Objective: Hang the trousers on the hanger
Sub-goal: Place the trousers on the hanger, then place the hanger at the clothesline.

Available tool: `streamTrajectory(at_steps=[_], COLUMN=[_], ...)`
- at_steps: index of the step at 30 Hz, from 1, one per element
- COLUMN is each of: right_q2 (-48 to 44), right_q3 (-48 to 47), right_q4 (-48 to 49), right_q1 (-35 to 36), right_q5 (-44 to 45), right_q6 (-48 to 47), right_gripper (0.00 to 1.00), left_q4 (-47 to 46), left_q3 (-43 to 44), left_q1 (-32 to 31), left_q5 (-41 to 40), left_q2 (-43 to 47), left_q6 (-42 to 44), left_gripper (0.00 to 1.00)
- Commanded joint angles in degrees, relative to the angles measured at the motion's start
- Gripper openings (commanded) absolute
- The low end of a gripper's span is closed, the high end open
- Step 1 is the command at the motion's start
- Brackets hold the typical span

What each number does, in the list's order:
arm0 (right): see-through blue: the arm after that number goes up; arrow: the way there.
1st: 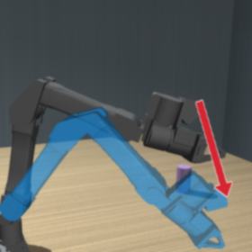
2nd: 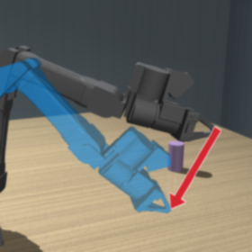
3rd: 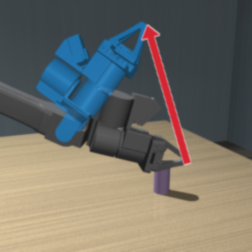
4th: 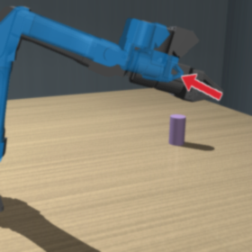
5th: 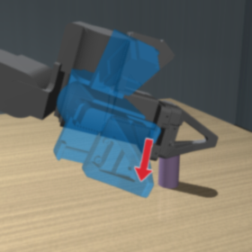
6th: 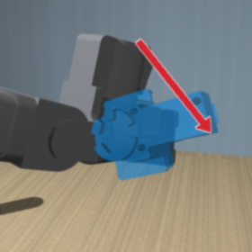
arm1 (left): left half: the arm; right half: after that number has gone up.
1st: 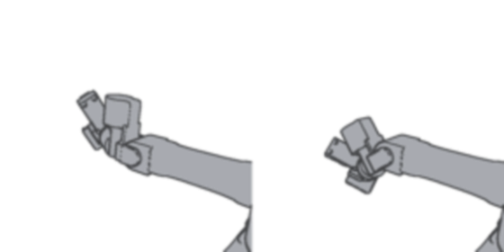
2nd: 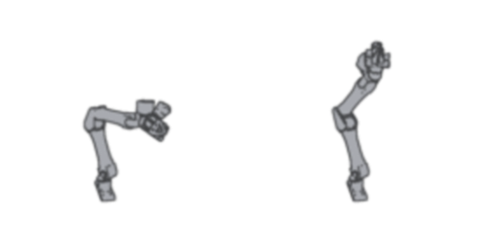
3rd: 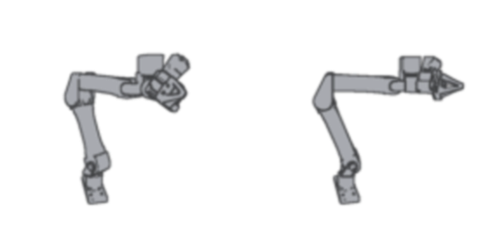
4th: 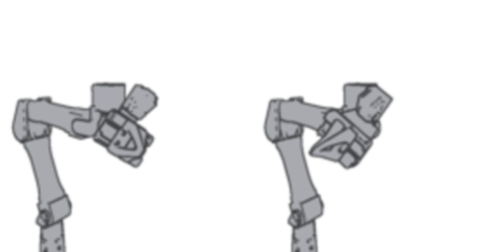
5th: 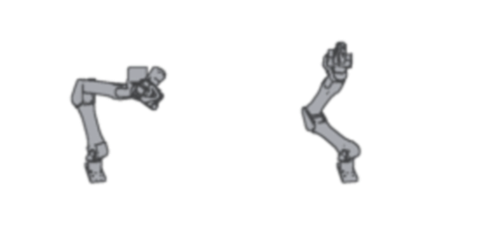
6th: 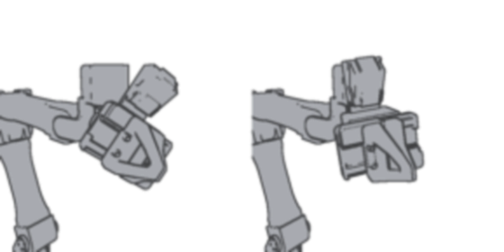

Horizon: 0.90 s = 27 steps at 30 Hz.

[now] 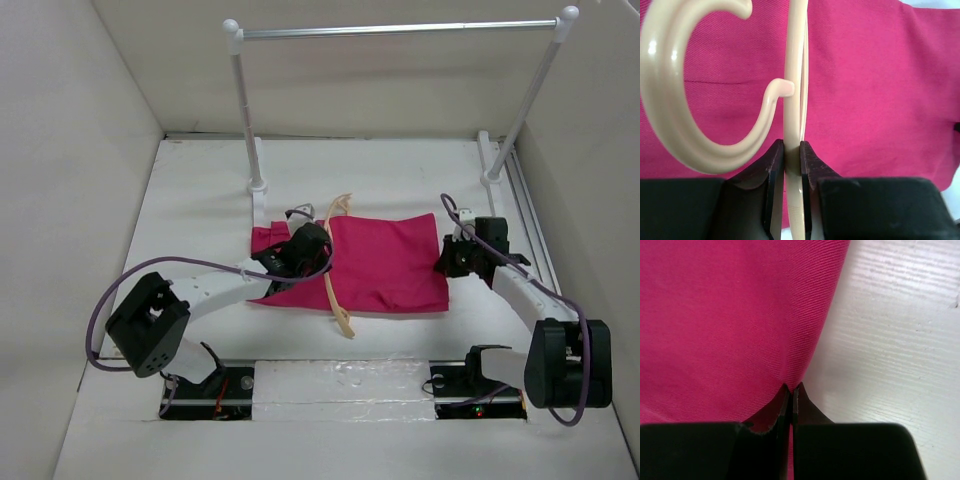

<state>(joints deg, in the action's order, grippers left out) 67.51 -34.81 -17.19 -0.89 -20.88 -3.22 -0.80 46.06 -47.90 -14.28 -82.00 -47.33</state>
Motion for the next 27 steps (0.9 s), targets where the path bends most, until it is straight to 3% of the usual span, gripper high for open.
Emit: streamTrajectory(at_steps=[1,2,4,5,6,9,14,19,22,27], right_q2=[1.2,1.7,1.6,1.2,-0.3,-5.1,-14.4,-19.7,-18.5,-11.4], right_q3=[0.8,1.1,1.1,0.5,-0.1,-3.9,-9.8,-14.2,-18.4,-26.1], right_q4=[4.5,4.6,4.3,3.7,2.2,-3.4,-9.0,-4.3,-0.9,7.7], right_q1=[-0.5,-0.5,0.0,0.0,0.0,2.1,10.4,30.6,41.0,45.4], right_q5=[-1.7,-1.5,-1.5,-1.7,-2.0,-2.1,-3.6,1.1,8.0,8.6], right_q6=[-1.1,-1.1,-1.2,-1.3,-1.6,-2.6,1.7,16.5,21.7,27.6], right_gripper=[0.0,0.0,0.12,0.23,0.45,0.64,0.68,0.73,0.79,0.85], left_q4=[2.0,2.0,1.7,1.6,1.8,1.8,2.6,8.0,9.8,8.7], left_q3=[5.2,5.4,6.8,7.1,7.5,9.3,13.8,27.6,34.8,41.6], left_q1=[-1.4,-2.0,-2.5,-3.1,-3.1,-3.6,-3.6,-4.3,-4.3,-4.8], left_q5=[-3.3,-3.0,-2.9,-2.9,-2.7,-1.6,-1.6,-3.5,-4.2,-5.8], left_q2=[2.5,2.8,3.3,3.9,4.2,5.8,8.7,7.6,6.1,4.2], left_q6=[1.0,0.5,-0.3,-0.4,-0.4,-0.7,-0.7,3.8,6.7,10.5], left_gripper=[0.0,0.0,0.0,0.0,0.0,0.0,0.0,0.0,0.0,0.0])
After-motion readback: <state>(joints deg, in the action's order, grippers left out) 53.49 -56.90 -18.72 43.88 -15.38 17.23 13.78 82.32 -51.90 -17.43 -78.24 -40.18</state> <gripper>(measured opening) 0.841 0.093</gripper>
